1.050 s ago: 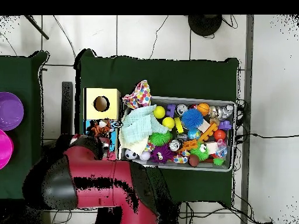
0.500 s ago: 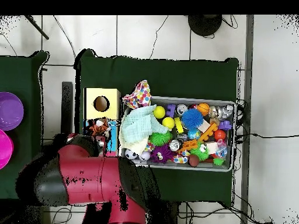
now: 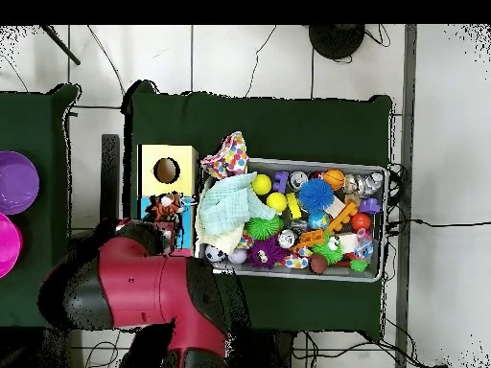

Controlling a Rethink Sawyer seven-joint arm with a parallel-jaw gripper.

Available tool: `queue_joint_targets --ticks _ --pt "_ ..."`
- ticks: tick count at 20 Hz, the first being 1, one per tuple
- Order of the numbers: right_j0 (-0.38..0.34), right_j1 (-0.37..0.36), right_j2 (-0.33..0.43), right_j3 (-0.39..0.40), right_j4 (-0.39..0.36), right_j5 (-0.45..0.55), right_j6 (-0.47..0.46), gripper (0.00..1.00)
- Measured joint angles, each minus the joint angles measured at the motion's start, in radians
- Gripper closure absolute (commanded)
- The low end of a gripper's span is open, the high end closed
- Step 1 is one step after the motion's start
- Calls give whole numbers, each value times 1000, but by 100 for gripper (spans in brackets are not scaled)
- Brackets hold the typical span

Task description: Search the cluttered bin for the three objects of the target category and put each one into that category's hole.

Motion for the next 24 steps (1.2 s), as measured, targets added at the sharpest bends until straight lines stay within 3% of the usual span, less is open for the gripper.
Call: queue_joint_targets --ticks 9,24 --pt "61 73 -39 27 9 -128 35 100" --pt "67 140 -96 88 15 -217 39 100"
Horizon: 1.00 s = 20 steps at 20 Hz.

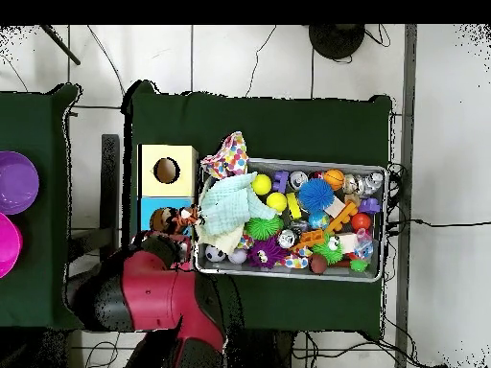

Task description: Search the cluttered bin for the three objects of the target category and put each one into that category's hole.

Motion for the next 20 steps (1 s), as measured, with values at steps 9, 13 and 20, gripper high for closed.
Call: queue_joint_targets --ticks 9,13,20 --pt "-46 -1 27 45 14 -43 0 100" --pt "-78 -11 70 95 29 -71 0 100" --pt "-124 -37 165 204 58 -77 0 100"
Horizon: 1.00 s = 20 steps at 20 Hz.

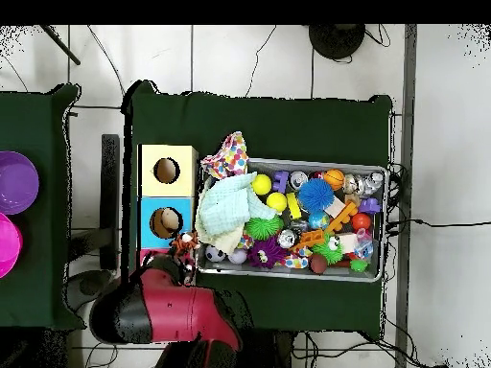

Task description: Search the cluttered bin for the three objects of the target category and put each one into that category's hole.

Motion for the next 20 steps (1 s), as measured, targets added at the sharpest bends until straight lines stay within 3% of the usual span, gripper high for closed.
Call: queue_joint_targets --ticks 4,20 --pt "-25 -10 57 58 16 0 0 100" --pt "-25 -13 158 182 121 -17 0 100"
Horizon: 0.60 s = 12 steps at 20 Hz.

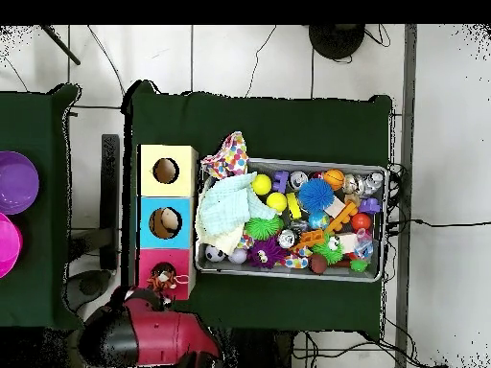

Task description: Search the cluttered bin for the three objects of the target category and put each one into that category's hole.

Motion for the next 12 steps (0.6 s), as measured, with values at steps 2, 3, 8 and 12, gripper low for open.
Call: queue_joint_targets --ticks 2,3,8,12 --pt "-17 -2 19 9 14 -13 0 100" --pt "-24 -3 26 13 18 -17 0 100" --pt "-104 -11 105 61 43 -56 0 100" --pt "-164 -14 162 88 44 -74 0 100"
